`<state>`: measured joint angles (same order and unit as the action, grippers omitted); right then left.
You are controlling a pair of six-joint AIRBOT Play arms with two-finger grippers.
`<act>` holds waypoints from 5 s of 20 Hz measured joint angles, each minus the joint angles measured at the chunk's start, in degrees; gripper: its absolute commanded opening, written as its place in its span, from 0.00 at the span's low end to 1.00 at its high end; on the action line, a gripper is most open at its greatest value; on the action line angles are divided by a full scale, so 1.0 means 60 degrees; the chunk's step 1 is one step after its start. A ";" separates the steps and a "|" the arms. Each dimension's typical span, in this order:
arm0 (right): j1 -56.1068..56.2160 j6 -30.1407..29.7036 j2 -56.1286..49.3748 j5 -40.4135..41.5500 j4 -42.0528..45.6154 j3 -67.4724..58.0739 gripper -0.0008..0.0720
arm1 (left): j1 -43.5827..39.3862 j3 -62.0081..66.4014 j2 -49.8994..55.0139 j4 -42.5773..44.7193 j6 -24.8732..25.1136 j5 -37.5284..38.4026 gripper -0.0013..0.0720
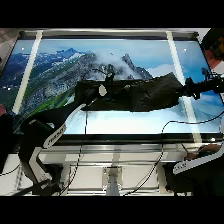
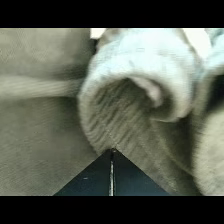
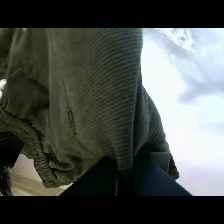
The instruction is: Fold the clothes and pants, and hang the long-sleeved shirts on hangers.
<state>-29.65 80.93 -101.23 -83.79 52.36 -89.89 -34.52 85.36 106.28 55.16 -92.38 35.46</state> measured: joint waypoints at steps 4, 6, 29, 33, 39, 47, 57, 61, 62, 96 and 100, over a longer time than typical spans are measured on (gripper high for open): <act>0.0044 0.0102 0.0000 0.0080 -0.0208 -0.0798 0.04 | 0.0277 0.0004 -0.1053 0.1384 -0.0160 0.0120 0.03; 0.0120 0.0131 0.0000 0.0087 -0.0390 -0.1260 0.04 | 0.0572 0.0004 -0.1705 0.2790 -0.0845 0.0444 0.03; 1.0211 0.2608 -0.1158 0.1840 -0.0044 -0.4324 0.29 | 0.4670 0.0004 -0.5810 0.6550 -0.2284 0.1472 0.03; 1.1369 0.3136 -0.1949 0.2248 0.0255 -0.4280 0.73 | 0.4692 0.0004 -0.5829 0.6553 -0.2288 0.1523 0.04; 1.1544 0.3144 -0.2182 0.1945 0.0481 -0.4546 0.06 | 0.4699 0.0004 -0.5829 0.6557 -0.2288 0.1574 0.04; 0.8346 0.1770 -0.0586 0.1075 0.0601 -0.4630 0.04 | 0.4699 0.0004 -0.5934 0.6557 -0.2000 0.1985 0.03; 0.3268 -0.1982 0.0903 0.0011 -0.3763 -0.1035 0.52 | 0.4699 -0.0022 -0.7541 0.6138 -0.0951 0.2586 0.03; 0.3191 -0.1428 0.0470 0.0554 -0.3464 0.0197 0.86 | 0.4699 -0.0022 -0.7890 0.5850 -0.0678 0.2714 0.03; 0.3279 -0.1322 0.0335 0.0670 -0.3362 0.0350 0.98 | 0.4699 -0.0022 -0.7938 0.5814 -0.0623 0.2714 0.03; 0.6404 -0.1129 -0.1807 0.0885 -0.2277 0.0707 0.04 | 0.4699 -0.0022 -0.8029 0.5723 0.0262 0.3286 0.03; 0.5635 -0.0412 -0.1508 0.1195 -0.1290 0.0452 0.04 | 0.4699 -0.0022 -0.8029 0.5723 0.0266 0.3286 0.03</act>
<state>4.16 78.46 -110.28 -76.62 44.62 -87.18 -6.33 85.23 58.11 89.49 -90.78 55.18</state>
